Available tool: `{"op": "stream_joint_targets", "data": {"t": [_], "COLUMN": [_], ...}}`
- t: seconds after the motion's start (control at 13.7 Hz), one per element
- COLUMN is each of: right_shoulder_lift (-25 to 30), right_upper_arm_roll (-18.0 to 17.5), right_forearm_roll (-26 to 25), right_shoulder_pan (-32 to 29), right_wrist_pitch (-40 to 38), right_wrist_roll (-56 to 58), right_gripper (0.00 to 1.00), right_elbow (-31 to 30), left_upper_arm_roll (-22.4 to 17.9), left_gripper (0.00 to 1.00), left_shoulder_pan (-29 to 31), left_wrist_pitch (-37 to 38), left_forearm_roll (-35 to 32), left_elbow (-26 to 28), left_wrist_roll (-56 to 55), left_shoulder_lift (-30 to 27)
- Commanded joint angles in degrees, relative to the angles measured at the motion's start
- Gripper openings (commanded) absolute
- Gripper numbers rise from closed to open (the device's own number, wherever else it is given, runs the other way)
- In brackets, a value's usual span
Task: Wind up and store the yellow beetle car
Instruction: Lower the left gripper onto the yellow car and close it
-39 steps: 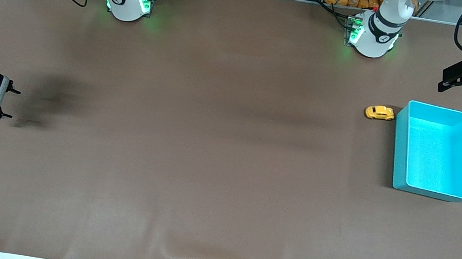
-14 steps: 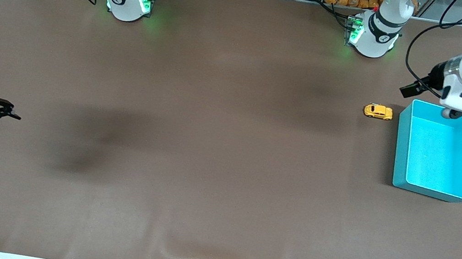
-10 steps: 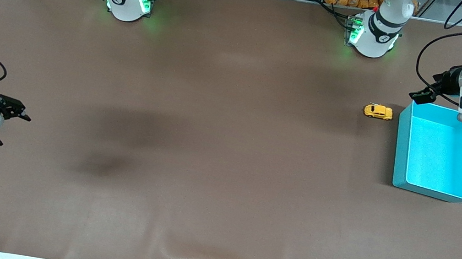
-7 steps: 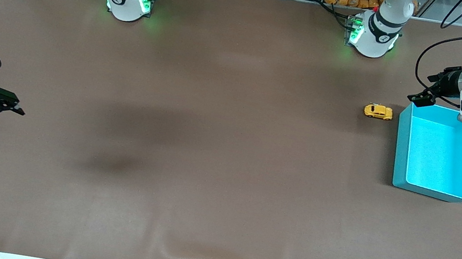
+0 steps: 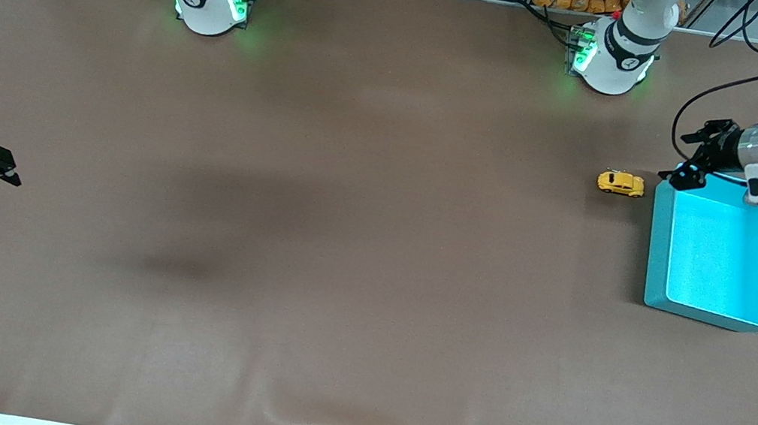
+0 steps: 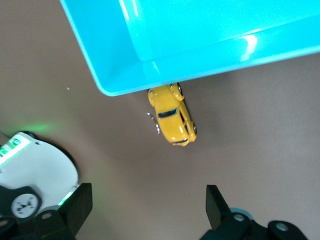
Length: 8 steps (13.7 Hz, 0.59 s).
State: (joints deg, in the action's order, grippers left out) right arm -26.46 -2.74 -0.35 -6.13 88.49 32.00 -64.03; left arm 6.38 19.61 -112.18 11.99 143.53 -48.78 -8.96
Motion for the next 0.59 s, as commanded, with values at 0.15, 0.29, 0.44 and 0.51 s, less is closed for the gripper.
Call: {"op": "stream_joint_targets", "data": {"t": [0.15, 0.29, 0.44, 0.51], "right_shoulder_lift": [3.7, 4.2, 4.3, 4.3], "right_upper_arm_roll": [-0.2, -0.5, -0.4, -0.4], "right_forearm_roll": [-0.1, -0.2, -0.3, -0.4], "right_shoulder_pan": [1.5, 1.8, 2.7, 2.9], "right_wrist_pitch": [-2.0, -2.0, -1.9, -1.9], "right_wrist_roll": [-20.5, -24.4, -27.2, -30.5], "right_gripper": [1.00, 1.00, 1.00, 1.00], "right_elbow": [0.5, 0.5, 0.5, 0.5], "left_upper_arm_roll": [1.1, 2.2, 2.3, 2.5], "left_gripper": [1.00, 1.00, 1.00, 1.00], "left_shoulder_pan": [0.1, 0.2, 0.2, 0.1], "left_wrist_pitch": [-6.2, -10.5, -14.2, -16.2], "left_forearm_roll": [3.0, 3.9, 4.2, 4.2], "left_elbow": [2.4, 5.4, 8.2, 9.4], "left_wrist_roll": [-5.0, -5.4, -5.4, -5.4], "left_shoulder_lift": [3.4, 3.3, 3.3, 3.3]}}
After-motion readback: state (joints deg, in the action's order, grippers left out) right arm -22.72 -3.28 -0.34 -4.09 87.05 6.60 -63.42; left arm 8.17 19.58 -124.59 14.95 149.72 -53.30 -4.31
